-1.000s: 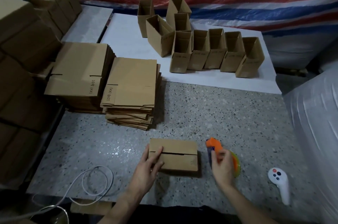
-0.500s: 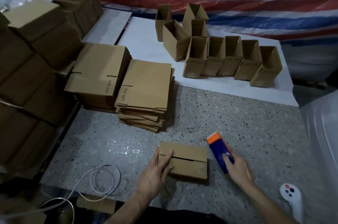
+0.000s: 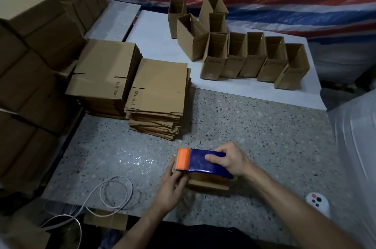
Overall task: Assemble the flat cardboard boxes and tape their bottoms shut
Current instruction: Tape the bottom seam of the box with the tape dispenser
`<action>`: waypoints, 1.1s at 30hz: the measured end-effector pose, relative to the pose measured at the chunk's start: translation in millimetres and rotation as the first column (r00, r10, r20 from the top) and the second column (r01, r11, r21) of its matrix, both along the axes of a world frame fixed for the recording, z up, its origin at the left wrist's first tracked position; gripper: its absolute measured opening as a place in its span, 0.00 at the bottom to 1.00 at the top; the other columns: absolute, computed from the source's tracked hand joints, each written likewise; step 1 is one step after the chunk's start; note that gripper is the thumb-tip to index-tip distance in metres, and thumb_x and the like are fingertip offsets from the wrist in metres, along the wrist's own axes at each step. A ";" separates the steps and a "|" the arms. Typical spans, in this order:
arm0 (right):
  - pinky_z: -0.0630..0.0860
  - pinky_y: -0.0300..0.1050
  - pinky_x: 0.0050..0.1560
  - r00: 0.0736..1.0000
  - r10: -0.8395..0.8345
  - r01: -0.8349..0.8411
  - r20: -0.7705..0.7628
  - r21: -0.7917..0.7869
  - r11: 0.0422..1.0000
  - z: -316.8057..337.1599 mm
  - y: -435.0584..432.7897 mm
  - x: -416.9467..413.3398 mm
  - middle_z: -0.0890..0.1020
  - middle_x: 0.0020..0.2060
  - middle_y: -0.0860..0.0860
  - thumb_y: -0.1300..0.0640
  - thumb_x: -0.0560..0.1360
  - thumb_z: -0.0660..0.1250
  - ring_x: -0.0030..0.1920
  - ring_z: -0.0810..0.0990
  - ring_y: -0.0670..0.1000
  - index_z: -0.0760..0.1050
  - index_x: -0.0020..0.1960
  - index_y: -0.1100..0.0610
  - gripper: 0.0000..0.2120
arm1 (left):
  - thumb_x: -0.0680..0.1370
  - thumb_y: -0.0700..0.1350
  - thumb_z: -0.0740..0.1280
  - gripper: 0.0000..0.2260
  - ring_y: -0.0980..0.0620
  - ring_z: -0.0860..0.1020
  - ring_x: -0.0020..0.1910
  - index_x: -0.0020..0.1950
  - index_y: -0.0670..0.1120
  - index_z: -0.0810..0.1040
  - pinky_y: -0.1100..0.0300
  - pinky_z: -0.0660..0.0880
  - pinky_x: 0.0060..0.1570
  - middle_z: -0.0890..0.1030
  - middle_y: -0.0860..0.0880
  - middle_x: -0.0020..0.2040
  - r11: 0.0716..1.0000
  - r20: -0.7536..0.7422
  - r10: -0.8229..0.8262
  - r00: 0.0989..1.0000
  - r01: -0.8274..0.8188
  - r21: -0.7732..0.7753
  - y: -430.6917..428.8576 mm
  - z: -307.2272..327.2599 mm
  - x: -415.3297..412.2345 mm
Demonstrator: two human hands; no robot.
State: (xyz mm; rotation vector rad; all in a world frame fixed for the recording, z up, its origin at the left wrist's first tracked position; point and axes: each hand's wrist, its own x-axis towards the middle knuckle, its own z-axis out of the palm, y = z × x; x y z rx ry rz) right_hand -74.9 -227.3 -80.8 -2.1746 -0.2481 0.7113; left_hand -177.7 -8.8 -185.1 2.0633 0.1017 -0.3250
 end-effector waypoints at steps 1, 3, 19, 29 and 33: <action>0.65 0.46 0.32 1.000 0.023 -0.023 -0.006 -0.014 1.000 -0.4 0.8 1.7 0.76 0.25 0.56 0.47 0.76 0.73 0.26 0.72 0.50 0.78 0.31 0.65 0.24 | 0.82 0.48 0.66 0.12 0.49 0.69 0.73 0.64 0.58 0.79 0.45 0.68 0.70 0.68 0.47 0.75 0.977 -0.089 0.104 0.991 -0.119 -0.178 -2.1 6.8 3.9; 0.68 0.45 0.32 0.999 0.052 -0.052 -0.015 -0.042 0.998 0.2 2.1 3.7 0.80 0.26 0.55 0.45 0.75 0.73 0.27 0.75 0.49 0.80 0.33 0.63 0.23 | 0.78 0.56 0.65 0.12 0.56 0.75 0.66 0.60 0.60 0.82 0.51 0.73 0.62 0.77 0.50 0.70 0.809 -0.377 0.214 0.901 -0.380 -0.448 -4.7 25.7 13.5; 0.65 0.45 0.31 0.997 -0.064 0.066 -0.040 0.027 0.997 -4.7 -1.9 9.0 0.77 0.22 0.49 0.47 0.77 0.71 0.24 0.73 0.47 0.76 0.25 0.53 0.23 | 0.81 0.41 0.65 0.07 0.47 0.81 0.58 0.51 0.44 0.84 0.50 0.77 0.55 0.84 0.49 0.57 0.757 -0.584 0.303 0.753 -0.562 -0.333 53.9 23.8 28.7; 0.68 0.41 0.28 0.999 0.031 -0.032 -0.022 -0.064 0.997 0.8 7.9 5.5 0.78 0.23 0.49 0.48 0.76 0.72 0.24 0.75 0.45 0.78 0.27 0.54 0.21 | 0.70 0.44 0.74 0.09 0.50 0.79 0.58 0.47 0.42 0.87 0.55 0.72 0.60 0.82 0.46 0.58 0.730 -0.469 0.164 0.868 -0.427 -0.534 26.3 32.0 30.9; 0.71 0.42 0.29 0.998 0.040 -0.044 -0.039 -0.110 0.993 4.9 13.3 3.4 0.82 0.27 0.51 0.45 0.76 0.72 0.27 0.80 0.48 0.81 0.32 0.58 0.20 | 0.75 0.31 0.67 0.14 0.56 0.82 0.46 0.34 0.44 0.85 0.62 0.75 0.46 0.85 0.50 0.55 0.726 -0.532 0.196 0.824 -0.487 -0.486 24.7 27.6 35.4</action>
